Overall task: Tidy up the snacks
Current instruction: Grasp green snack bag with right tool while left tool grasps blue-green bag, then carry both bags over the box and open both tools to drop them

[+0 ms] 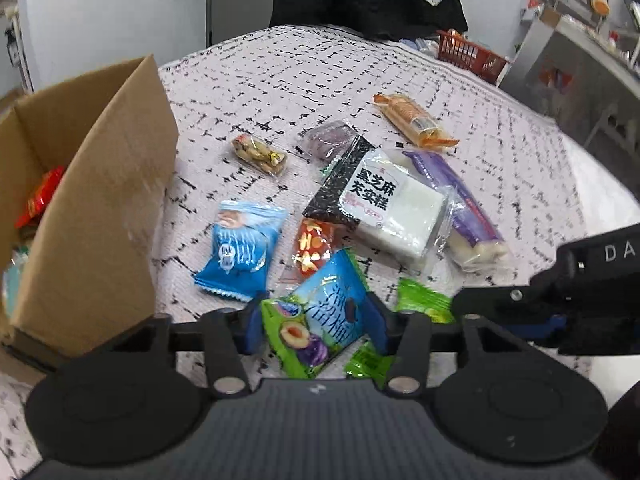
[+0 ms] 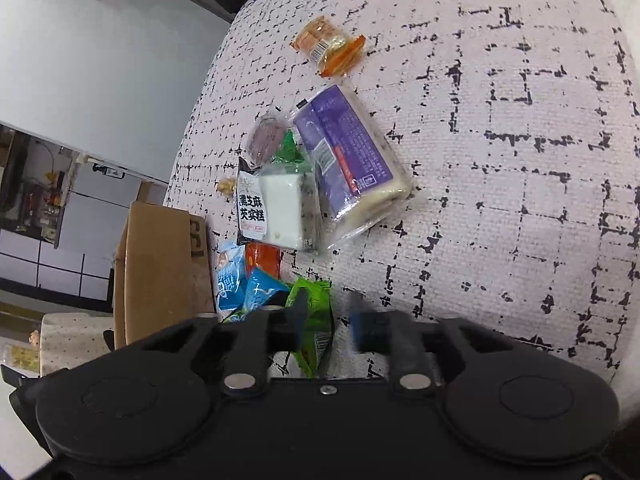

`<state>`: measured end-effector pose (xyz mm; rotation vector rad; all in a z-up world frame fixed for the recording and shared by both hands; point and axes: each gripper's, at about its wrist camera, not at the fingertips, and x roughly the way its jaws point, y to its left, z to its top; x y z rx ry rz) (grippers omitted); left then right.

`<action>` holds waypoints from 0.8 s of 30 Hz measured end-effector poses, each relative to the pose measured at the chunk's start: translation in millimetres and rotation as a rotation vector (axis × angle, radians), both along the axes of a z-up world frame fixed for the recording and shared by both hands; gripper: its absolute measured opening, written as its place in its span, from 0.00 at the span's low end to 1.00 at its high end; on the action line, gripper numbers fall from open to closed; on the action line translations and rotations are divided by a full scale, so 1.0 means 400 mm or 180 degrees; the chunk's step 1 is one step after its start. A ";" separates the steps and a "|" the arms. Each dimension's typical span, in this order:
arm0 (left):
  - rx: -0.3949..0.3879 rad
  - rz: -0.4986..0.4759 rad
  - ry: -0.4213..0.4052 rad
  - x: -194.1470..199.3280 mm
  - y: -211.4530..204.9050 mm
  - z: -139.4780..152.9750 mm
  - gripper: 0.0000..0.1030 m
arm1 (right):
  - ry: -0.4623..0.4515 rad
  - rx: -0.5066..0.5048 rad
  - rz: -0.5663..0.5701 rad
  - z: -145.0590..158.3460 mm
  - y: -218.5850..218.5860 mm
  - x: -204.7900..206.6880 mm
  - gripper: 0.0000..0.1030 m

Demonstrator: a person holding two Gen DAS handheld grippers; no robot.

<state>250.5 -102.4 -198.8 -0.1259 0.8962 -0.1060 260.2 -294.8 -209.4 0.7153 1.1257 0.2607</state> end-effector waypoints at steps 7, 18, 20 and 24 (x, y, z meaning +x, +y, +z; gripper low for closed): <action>-0.0147 -0.0028 -0.0029 -0.020 0.004 0.026 0.17 | -0.0045 -0.0088 0.0113 0.006 0.020 0.001 0.54; -0.0189 0.0049 -0.0006 -0.065 0.032 0.060 0.17 | -0.0087 -0.0448 0.0348 0.002 0.089 0.008 0.50; -0.0182 0.0066 0.0000 -0.070 0.036 0.066 0.17 | -0.0097 -0.0516 0.0366 0.001 0.095 0.008 0.47; -0.0186 0.0078 -0.0050 -0.087 0.043 0.080 0.17 | -0.0132 -0.0668 0.0416 -0.004 0.108 0.008 0.25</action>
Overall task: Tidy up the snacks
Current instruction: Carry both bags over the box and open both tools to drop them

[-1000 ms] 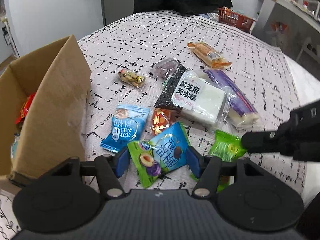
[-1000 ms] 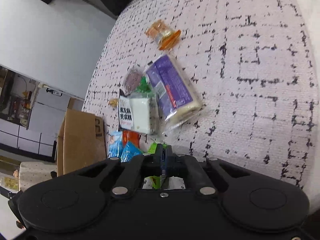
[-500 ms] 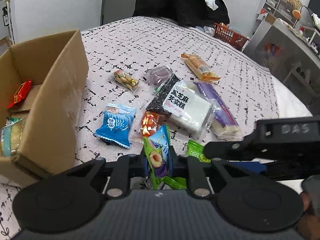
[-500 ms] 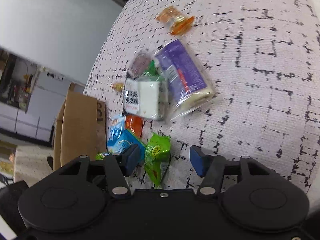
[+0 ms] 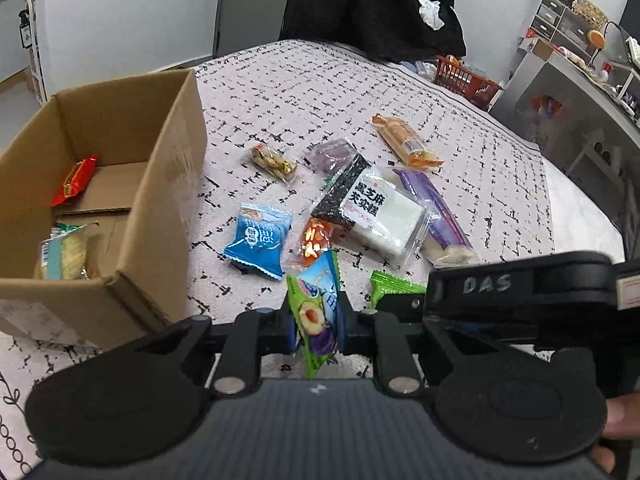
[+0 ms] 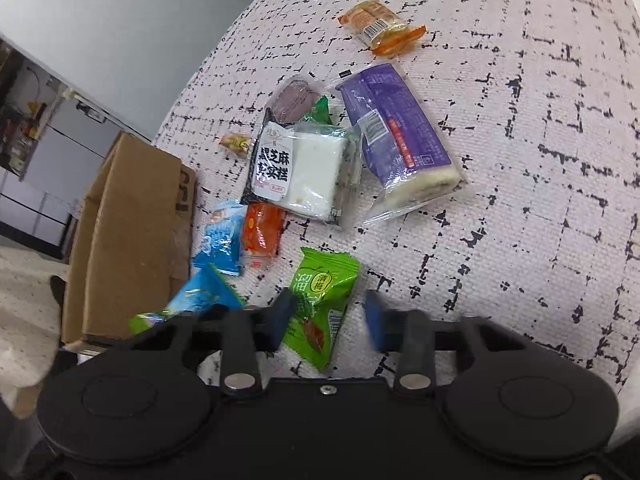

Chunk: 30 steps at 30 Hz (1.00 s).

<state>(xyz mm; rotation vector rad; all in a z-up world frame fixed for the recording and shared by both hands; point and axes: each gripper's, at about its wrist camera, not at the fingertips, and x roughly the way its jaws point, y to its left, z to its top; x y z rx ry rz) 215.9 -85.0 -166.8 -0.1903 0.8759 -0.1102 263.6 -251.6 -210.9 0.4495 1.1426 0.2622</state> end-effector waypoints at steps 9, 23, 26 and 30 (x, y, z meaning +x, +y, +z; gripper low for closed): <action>-0.0135 0.0004 -0.0060 -0.032 0.026 0.039 0.17 | -0.0022 -0.0058 -0.0081 0.033 0.012 -0.039 0.21; -0.0339 -0.0072 -0.0385 -0.087 0.059 0.151 0.17 | -0.0415 -0.0166 -0.0249 0.201 0.022 -0.135 0.21; -0.0360 -0.0067 -0.0471 -0.096 0.074 0.179 0.17 | -0.0509 -0.0190 -0.0255 0.235 0.033 -0.143 0.21; -0.0389 -0.0051 -0.0590 -0.108 0.099 0.212 0.17 | -0.0623 -0.0207 -0.0247 0.274 0.053 -0.154 0.21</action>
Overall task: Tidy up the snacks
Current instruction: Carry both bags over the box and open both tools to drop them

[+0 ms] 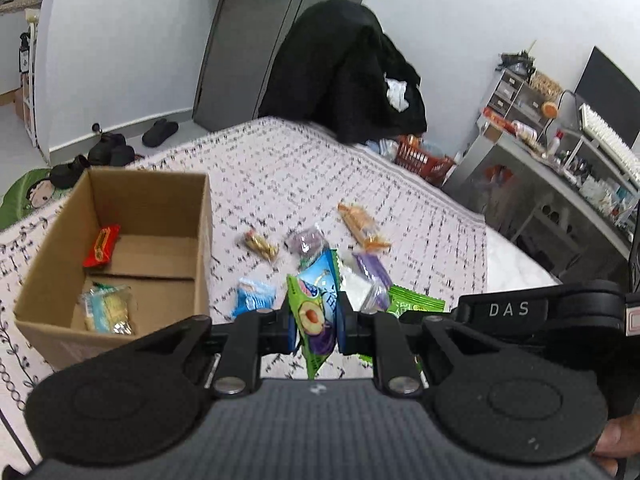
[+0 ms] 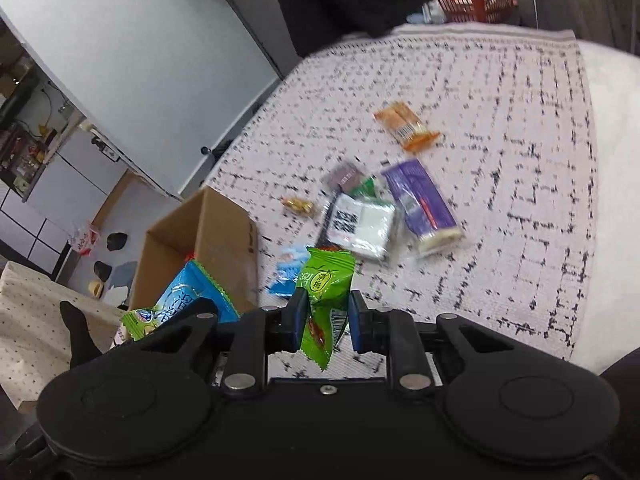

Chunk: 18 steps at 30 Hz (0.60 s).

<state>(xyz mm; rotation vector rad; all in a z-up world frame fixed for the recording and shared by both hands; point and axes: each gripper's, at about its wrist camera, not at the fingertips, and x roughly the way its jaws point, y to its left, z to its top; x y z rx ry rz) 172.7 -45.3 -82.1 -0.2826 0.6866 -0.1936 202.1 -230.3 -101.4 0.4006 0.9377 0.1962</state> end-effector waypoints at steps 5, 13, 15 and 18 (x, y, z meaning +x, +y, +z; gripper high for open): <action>-0.0040 0.0046 -0.0091 -0.012 0.029 0.027 0.17 | -0.0094 -0.0015 0.0051 0.032 0.033 -0.006 0.21; -0.0095 0.0136 -0.0168 -0.019 0.072 0.048 0.17 | -0.0212 -0.0021 0.0167 0.070 0.088 -0.012 0.21; -0.0108 0.0171 -0.0172 -0.019 0.082 0.048 0.17 | -0.0248 -0.0017 0.0205 0.076 0.103 -0.011 0.21; -0.0148 0.0238 -0.0169 -0.020 0.106 0.046 0.17 | -0.0276 -0.0012 0.0235 0.084 0.125 -0.007 0.21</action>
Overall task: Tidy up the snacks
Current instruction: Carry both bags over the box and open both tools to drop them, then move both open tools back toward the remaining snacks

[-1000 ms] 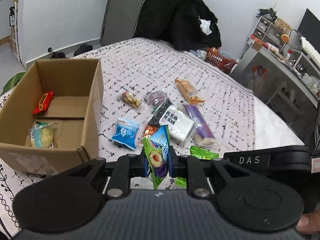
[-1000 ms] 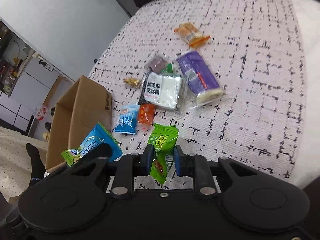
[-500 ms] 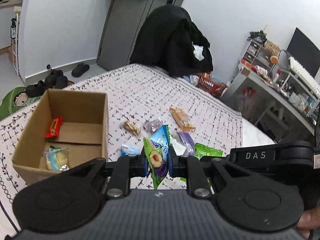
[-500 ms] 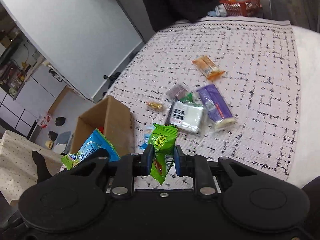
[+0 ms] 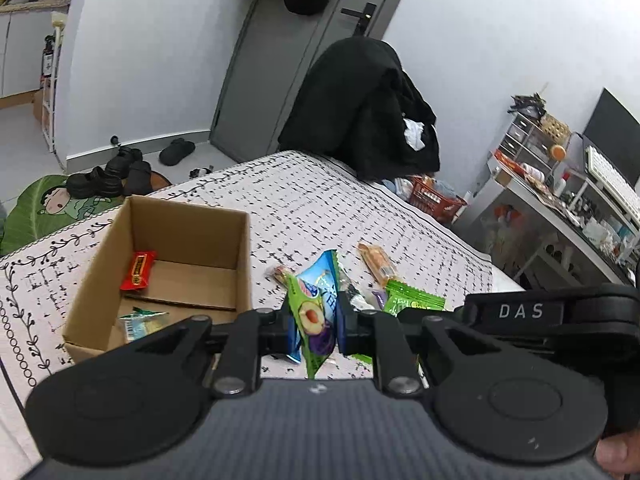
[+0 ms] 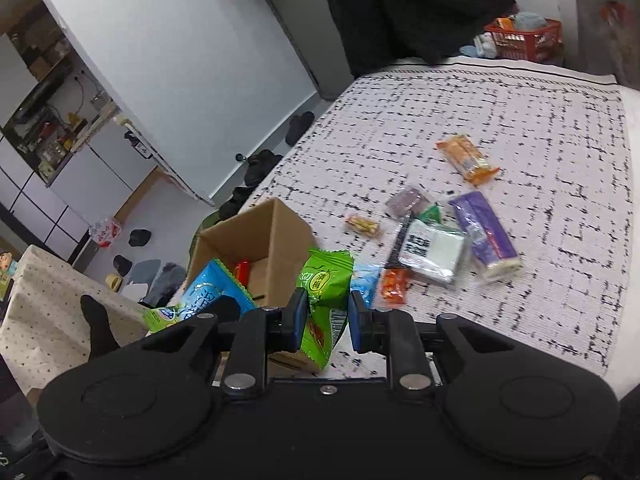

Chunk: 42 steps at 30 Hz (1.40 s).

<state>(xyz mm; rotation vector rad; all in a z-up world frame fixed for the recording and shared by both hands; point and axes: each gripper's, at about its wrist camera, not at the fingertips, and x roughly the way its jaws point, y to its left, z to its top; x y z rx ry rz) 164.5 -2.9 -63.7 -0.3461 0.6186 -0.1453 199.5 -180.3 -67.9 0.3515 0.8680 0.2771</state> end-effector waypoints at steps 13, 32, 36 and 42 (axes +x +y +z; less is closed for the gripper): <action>-0.0108 0.0344 0.0074 0.027 0.110 -0.025 0.17 | -0.0052 0.0060 0.0202 0.003 0.111 0.044 0.21; -0.0303 0.0648 0.0419 0.076 0.205 -0.110 0.23 | 0.0093 0.0085 0.0369 -0.057 0.224 0.130 0.21; -0.0280 0.0710 0.0488 0.081 0.211 -0.117 0.34 | 0.0134 0.0144 0.0433 -0.066 0.231 0.139 0.23; -0.0200 0.0760 0.0498 0.079 0.202 -0.113 0.71 | 0.0114 0.0256 0.0417 -0.059 0.208 0.134 0.57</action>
